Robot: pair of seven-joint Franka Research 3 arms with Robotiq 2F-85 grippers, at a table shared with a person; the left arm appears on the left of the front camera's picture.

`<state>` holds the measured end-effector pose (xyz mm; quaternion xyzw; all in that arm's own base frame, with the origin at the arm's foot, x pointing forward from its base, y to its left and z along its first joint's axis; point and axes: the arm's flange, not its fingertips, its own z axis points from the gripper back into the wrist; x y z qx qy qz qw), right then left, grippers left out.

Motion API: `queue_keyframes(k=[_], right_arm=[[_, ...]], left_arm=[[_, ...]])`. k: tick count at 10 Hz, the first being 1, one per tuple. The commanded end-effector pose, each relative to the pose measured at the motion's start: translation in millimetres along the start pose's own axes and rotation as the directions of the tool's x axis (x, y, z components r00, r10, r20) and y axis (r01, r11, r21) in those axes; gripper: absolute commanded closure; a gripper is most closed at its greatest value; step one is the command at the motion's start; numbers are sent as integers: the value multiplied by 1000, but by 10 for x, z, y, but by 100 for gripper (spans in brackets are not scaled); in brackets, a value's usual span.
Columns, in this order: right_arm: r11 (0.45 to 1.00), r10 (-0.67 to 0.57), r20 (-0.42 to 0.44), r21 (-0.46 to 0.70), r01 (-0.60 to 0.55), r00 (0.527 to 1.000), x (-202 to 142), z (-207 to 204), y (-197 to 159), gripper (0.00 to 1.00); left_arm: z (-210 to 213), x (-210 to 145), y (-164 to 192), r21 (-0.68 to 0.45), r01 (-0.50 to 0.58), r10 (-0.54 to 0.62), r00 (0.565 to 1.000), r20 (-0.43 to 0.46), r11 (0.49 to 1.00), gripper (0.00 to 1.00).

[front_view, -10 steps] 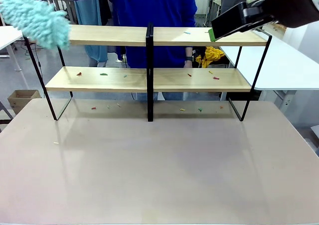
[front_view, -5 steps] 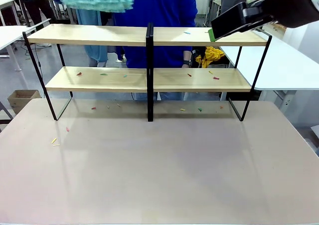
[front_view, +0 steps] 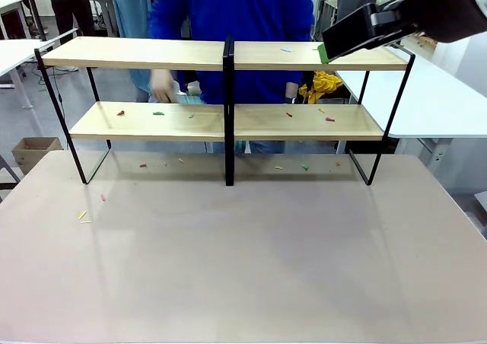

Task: Clean the shelves.
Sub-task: Clean a randomly selected level of the Shelf with the Duster.

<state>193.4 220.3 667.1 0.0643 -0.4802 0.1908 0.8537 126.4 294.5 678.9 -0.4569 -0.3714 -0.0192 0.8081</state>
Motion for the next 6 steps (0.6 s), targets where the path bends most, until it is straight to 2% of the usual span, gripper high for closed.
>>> queue_keyframes(k=[1, 2, 3, 4, 5, 6], right_arm=[[1000, -9, 1, 6, 9, 1000, 10, -3, 7, 0], [1000, -9, 1, 6, 9, 1000, 10, -3, 7, 0], [1000, -9, 1, 6, 9, 1000, 10, -3, 7, 0], [1000, -9, 1, 6, 9, 1000, 10, -3, 7, 0], [1000, -9, 1, 6, 9, 1000, 10, -3, 7, 0], [1000, -9, 1, 6, 9, 1000, 10, -3, 7, 0]], left_arm=[[-188, 4, -208, -40, 136, -141, 978, -153, 990, 88], [-437, 81, -347, -98, 222, -241, 921, -306, 970, 88], [-737, 149, -501, -163, 272, -317, 843, -435, 948, 88], [-1124, 219, -651, -210, 299, -365, 742, -563, 931, 88], [-1573, 255, -768, -227, 303, -372, 617, -693, 926, 88], [-2073, 249, -859, -186, 314, -331, 513, -792, 931, 88]])
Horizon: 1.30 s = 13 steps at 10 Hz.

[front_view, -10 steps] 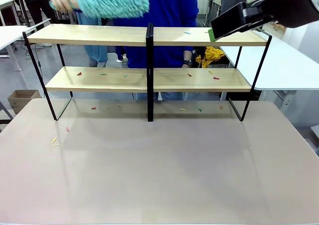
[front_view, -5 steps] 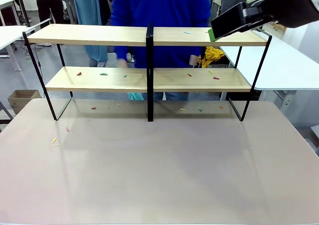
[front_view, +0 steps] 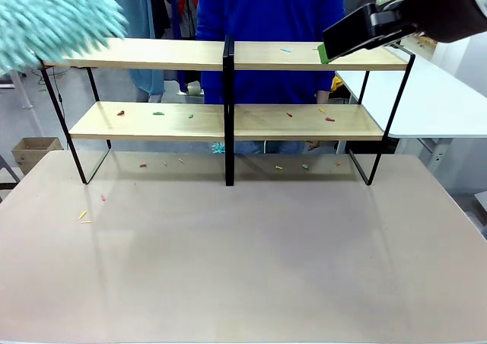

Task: Clean the shelves.
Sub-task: Clean a randomly selected level of the Shelf with the Duster.

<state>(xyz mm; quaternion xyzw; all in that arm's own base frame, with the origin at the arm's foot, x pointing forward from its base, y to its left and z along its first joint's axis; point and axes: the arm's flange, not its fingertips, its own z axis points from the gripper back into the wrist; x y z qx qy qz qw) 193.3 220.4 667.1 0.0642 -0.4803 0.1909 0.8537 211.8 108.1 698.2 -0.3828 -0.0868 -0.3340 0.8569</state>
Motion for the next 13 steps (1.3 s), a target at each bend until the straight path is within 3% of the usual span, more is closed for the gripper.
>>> queue_keyframes(k=[1, 3, 4, 5, 6, 8, 9, 10, 11, 13], right_arm=[[1000, -9, 1, 6, 9, 1000, 10, -3, 6, 0], [1000, -9, 1, 6, 9, 1000, 10, -3, 6, 0], [1000, -9, 1, 6, 9, 1000, 10, -3, 6, 0], [1000, -9, 1, 6, 9, 1000, 10, -3, 6, 0], [1000, -9, 1, 6, 9, 1000, 10, -3, 6, 0], [1000, -9, 1, 6, 9, 1000, 10, -3, 6, 0], [1000, -9, 1, 6, 9, 1000, 10, -3, 6, 0], [1000, -9, 1, 6, 9, 1000, 10, -3, 6, 0], [1000, -9, 1, 6, 9, 1000, 10, -3, 6, 0], [1000, -9, 1, 6, 9, 1000, 10, -3, 6, 0]], left_arm=[[-355, 432, 119, 89, 34, -14, 975, -221, 995, 88], [-837, 756, 120, 173, -5, 51, 963, -264, 985, 88], [-1139, 863, 130, 99, -4, 36, 944, -327, 995, 88], [-1197, 891, 191, 117, -72, 108, 936, -336, 991, 88], [-953, 899, 109, 133, 14, 27, 954, -300, 991, 88], [-1166, 949, 182, 119, -15, 54, 942, -331, 993, 88], [-1364, 1005, 25, 240, -46, 118, 949, -294, 970, 88], [-1590, 1182, -65, 287, -87, 159, 957, -241, 954, 88], [-1817, 1394, -153, 289, -75, 150, 957, -247, 954, 88], [-2156, 1692, -210, 359, -166, 228, 964, -138, 918, 88]])
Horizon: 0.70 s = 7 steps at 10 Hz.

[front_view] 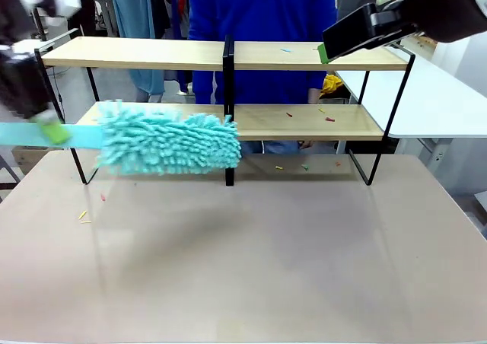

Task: Clean the shelves.
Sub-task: Clean a randomly selected level of the Shelf with the Duster.

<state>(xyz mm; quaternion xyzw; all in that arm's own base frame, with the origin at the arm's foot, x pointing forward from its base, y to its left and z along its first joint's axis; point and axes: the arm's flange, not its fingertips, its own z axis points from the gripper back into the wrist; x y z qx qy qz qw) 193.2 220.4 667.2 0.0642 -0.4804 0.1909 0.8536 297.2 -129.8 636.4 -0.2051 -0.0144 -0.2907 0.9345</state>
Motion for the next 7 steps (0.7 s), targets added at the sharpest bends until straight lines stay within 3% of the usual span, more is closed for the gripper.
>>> queue_keyframes(k=[1, 3, 5, 6, 7], right_arm=[[1000, -9, 1, 6, 9, 1000, 9, -4, 6, 0], [1000, -9, 1, 6, 9, 1000, 9, -4, 6, 0], [1000, -9, 1, 6, 9, 1000, 9, -4, 6, 0], [1000, -9, 1, 6, 9, 1000, 9, -4, 6, 0], [1000, -9, 1, 6, 9, 1000, 9, -4, 6, 0]], left_arm=[[-245, 258, -143, 32, -123, 120, 989, 86, 992, 88], [-582, 563, -464, -17, -181, 181, 962, 205, 983, 88], [-808, 696, -743, -105, -128, 146, 971, 191, 986, 88], [-900, 769, -802, -130, -106, 120, 988, 102, 986, 88], [-730, 675, -678, -53, -156, 163, 970, 179, 986, 88]])
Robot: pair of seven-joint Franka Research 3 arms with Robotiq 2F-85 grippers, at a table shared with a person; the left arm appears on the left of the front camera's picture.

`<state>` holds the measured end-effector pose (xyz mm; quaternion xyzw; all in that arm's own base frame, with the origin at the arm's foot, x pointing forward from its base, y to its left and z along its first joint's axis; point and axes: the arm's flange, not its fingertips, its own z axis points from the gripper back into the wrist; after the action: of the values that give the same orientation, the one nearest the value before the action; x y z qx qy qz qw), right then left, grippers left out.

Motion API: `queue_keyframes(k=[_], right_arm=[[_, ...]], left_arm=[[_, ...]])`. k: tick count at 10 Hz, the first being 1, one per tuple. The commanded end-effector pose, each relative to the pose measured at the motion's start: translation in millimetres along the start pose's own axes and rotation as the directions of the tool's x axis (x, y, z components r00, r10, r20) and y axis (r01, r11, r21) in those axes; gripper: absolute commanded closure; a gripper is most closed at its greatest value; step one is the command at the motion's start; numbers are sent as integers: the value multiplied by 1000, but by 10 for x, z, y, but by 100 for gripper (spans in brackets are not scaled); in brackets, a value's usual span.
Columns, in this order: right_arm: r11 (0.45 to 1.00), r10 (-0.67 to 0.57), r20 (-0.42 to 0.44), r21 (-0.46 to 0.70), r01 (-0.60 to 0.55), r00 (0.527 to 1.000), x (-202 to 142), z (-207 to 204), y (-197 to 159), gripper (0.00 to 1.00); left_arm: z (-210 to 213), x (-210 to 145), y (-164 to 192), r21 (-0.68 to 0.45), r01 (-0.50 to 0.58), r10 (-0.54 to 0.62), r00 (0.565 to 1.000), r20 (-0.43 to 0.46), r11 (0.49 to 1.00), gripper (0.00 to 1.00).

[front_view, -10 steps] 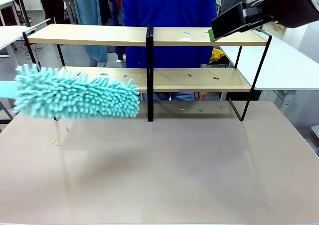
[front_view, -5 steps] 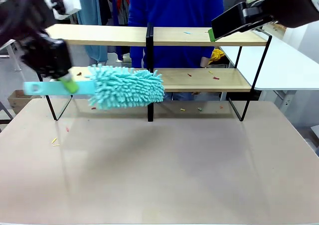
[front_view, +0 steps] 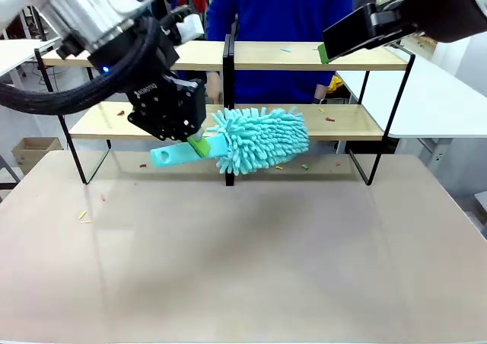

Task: Clean the shelves.
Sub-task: Clean a randomly selected level of the Shelf with the Duster.

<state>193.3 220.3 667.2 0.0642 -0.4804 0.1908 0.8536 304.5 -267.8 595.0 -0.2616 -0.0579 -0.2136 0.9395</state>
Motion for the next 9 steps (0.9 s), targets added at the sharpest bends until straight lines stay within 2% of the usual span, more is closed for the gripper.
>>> queue_keyframes(k=[1, 4, 5, 6, 9], right_arm=[[1000, -9, 1, 7, 9, 1000, 9, -4, 7, 0], [1000, -9, 1, 7, 9, 1000, 9, -4, 7, 0], [1000, -9, 1, 7, 9, 1000, 9, -4, 7, 0], [1000, -9, 1, 7, 9, 1000, 9, -4, 7, 0], [1000, -9, 1, 7, 9, 1000, 9, -4, 7, 0]], left_arm=[[201, -19, 149, 37, -27, 25, 999, 42, 999, 88], [120, 17, 121, 18, -13, 12, 1000, 22, 1000, 88], [-57, 154, -10, 51, -62, 57, 994, 95, 997, 88], [-178, 271, -73, 36, -78, 74, 993, 88, 996, 88], [-539, 464, -222, 4, -169, 165, 963, 213, 986, 88]])
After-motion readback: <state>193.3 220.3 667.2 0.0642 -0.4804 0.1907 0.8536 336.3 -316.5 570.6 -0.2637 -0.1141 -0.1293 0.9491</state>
